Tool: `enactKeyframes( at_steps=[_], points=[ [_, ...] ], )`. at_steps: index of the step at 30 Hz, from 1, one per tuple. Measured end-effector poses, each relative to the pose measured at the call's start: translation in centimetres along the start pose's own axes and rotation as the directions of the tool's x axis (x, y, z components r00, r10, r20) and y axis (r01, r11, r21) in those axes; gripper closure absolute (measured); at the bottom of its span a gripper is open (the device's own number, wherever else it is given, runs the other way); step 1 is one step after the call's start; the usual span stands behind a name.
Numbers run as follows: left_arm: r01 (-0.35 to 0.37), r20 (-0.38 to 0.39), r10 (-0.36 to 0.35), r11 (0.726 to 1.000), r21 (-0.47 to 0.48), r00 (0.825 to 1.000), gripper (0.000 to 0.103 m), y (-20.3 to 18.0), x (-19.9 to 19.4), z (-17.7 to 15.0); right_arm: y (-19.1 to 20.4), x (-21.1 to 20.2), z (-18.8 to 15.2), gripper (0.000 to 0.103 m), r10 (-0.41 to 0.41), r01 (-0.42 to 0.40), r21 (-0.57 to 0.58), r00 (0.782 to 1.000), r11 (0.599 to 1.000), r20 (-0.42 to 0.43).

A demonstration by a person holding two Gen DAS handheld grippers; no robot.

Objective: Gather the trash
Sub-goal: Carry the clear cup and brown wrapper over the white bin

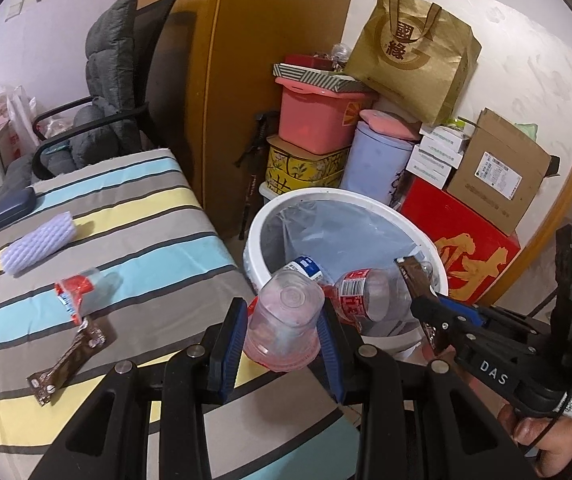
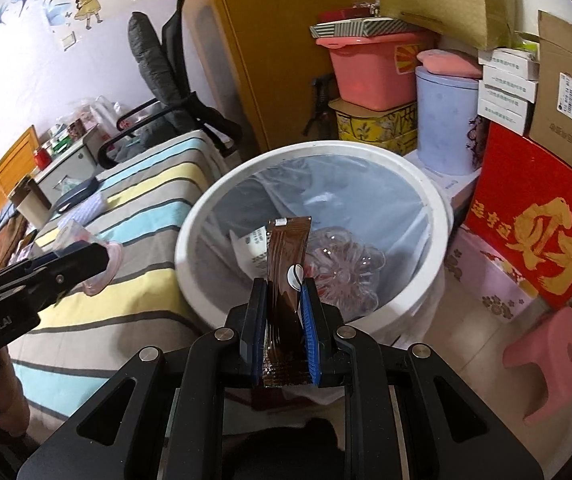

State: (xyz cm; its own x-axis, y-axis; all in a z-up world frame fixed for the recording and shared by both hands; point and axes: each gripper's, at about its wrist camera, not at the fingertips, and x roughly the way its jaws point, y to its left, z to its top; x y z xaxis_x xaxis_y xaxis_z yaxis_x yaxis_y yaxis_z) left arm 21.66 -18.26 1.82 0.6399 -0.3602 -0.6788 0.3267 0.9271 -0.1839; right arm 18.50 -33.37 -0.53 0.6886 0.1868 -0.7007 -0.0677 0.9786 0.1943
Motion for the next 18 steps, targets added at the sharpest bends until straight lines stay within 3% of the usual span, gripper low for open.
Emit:
enactKeyframes(
  at_steps=[18],
  points=[
    [0.096, -0.005, -0.096, 0.995, 0.032, 0.995, 0.069, -2.6, 3.9, 2.7, -1.8, 1.2, 1.4, 0.084, -0.005, 0.005, 0.008, 1.0, 1.0, 0.0]
  ],
)
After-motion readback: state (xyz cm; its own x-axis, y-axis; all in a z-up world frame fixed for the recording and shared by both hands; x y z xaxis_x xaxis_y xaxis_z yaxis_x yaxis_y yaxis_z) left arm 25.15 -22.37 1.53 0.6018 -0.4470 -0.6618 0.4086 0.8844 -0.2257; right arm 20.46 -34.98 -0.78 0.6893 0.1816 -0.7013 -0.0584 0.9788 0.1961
